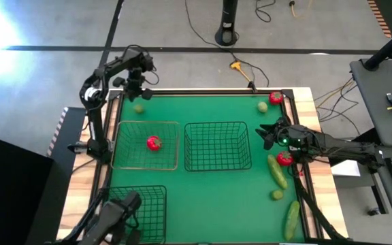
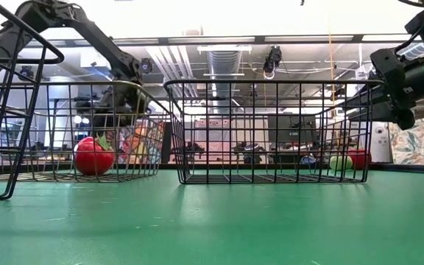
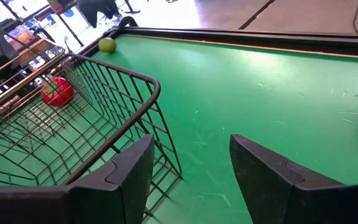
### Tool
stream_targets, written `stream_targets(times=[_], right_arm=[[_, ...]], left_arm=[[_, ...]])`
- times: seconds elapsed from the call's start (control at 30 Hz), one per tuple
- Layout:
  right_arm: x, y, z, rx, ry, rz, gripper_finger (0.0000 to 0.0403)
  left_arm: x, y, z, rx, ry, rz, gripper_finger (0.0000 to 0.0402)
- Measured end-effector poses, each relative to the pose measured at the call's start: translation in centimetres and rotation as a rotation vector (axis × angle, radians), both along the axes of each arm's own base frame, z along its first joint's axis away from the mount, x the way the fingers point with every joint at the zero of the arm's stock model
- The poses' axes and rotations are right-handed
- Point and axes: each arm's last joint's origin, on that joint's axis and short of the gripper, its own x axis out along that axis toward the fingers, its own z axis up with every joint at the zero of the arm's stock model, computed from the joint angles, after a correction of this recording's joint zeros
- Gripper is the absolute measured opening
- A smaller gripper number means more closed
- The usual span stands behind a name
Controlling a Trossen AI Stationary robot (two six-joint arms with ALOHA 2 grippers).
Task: Sort produce into baskets
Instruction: Adjust the bottom black wire basket
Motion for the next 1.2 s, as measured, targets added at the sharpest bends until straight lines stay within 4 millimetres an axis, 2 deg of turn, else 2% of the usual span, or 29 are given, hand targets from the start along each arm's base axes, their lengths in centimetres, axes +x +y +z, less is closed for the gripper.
stream_targets(times=[0.1,0.23,0.63,0.77,0.9,1.2], right_arm=[[0.0,0.0,0.0,0.000,0.000,0.000,0.0203],[0.0,0.0,0.0,0.006,-0.003,-0.001,0.0203],[-0.1,0.1,-0.4,0.033,0.028,-0.002,0.0203],[-0.1,0.1,-0.4,0.052,0.027,0.024,0.0203],[-0.1,0.2,-0.4,0.058,0.027,0.037,0.0203],[-0.1,0.2,-0.4,0.061,0.028,0.047,0.0203]], left_arm=[[-0.1,-0.2,-0.2,0.001,0.015,0.022,0.0007],[0.1,-0.1,-0.2,0.023,0.009,0.031,0.0035],[1.1,-0.9,0.0,-0.020,-0.046,0.069,0.0191],[1.5,-1.3,-0.3,-0.065,-0.110,0.095,0.0230],[1.6,-1.4,-0.9,-0.074,-0.138,0.103,0.0246],[1.7,-1.0,-1.5,-0.063,-0.215,0.148,0.0249]])
